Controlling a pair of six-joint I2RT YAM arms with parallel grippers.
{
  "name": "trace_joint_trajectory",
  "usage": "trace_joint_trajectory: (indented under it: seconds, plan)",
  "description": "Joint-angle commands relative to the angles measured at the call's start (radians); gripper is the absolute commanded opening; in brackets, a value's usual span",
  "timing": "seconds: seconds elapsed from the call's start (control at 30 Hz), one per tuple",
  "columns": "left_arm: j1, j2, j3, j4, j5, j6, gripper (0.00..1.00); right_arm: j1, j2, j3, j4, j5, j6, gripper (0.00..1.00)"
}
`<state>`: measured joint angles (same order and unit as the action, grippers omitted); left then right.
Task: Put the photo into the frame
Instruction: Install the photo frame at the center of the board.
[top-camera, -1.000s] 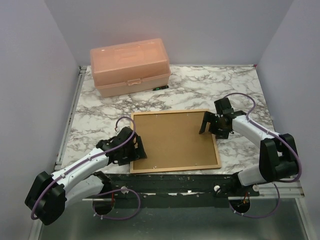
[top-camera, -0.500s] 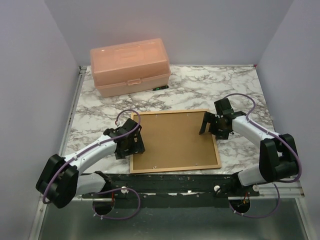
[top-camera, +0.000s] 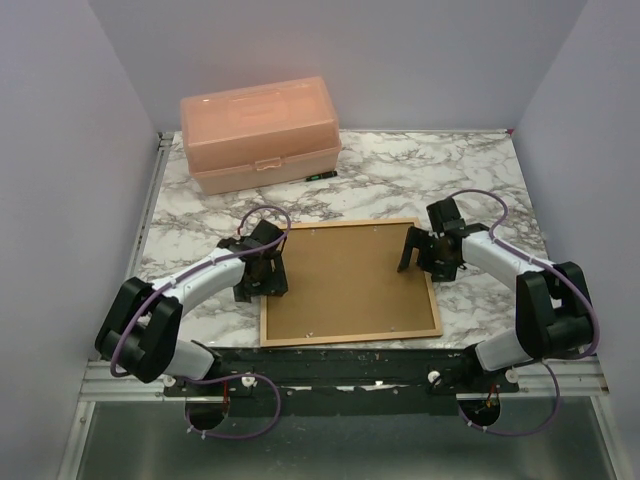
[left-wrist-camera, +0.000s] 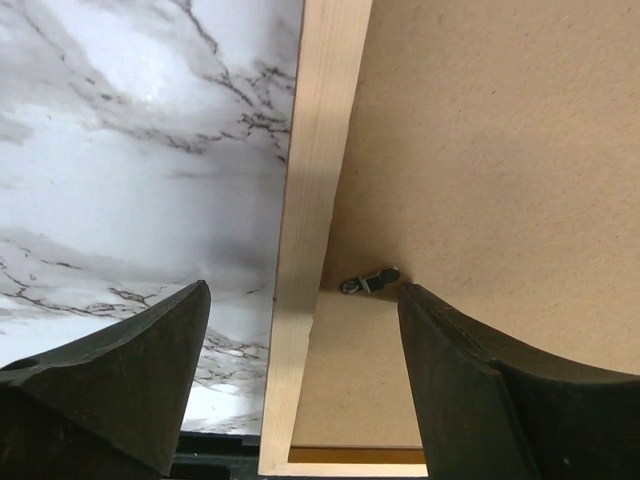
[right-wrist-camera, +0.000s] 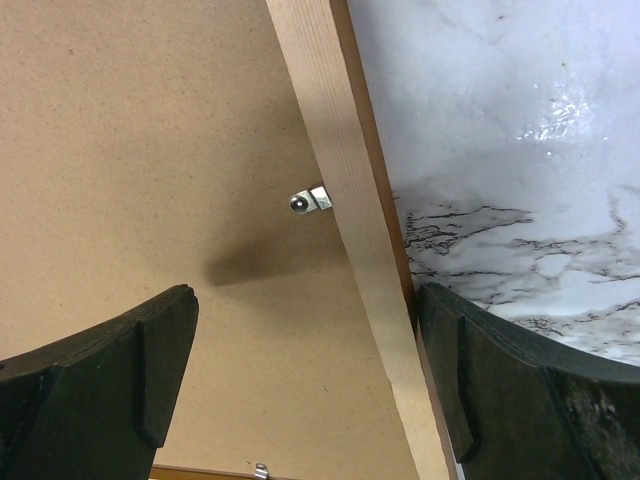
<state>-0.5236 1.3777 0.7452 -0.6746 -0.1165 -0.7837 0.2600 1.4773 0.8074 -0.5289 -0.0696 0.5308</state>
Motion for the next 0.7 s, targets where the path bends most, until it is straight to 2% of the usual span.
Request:
trace_joint_trajectory:
  seconds: [0.0,0.27,0.53,0.67]
  plan:
    - [0.007,0.045,0.048,0.020,-0.054,0.031,0.74,0.003,0.021,-0.020,0.023,-0.043,0.005,1.00]
    - [0.008,0.083,0.048,0.060,-0.048,0.029,0.49,0.003,0.021,-0.024,0.022,-0.055,0.003,1.00]
    - [0.008,0.077,0.043,0.067,-0.043,0.035,0.32,0.003,0.021,-0.030,0.024,-0.067,0.004,1.00]
    - [0.008,0.070,0.035,0.072,-0.035,0.037,0.20,0.004,0.023,-0.033,0.027,-0.072,0.005,1.00]
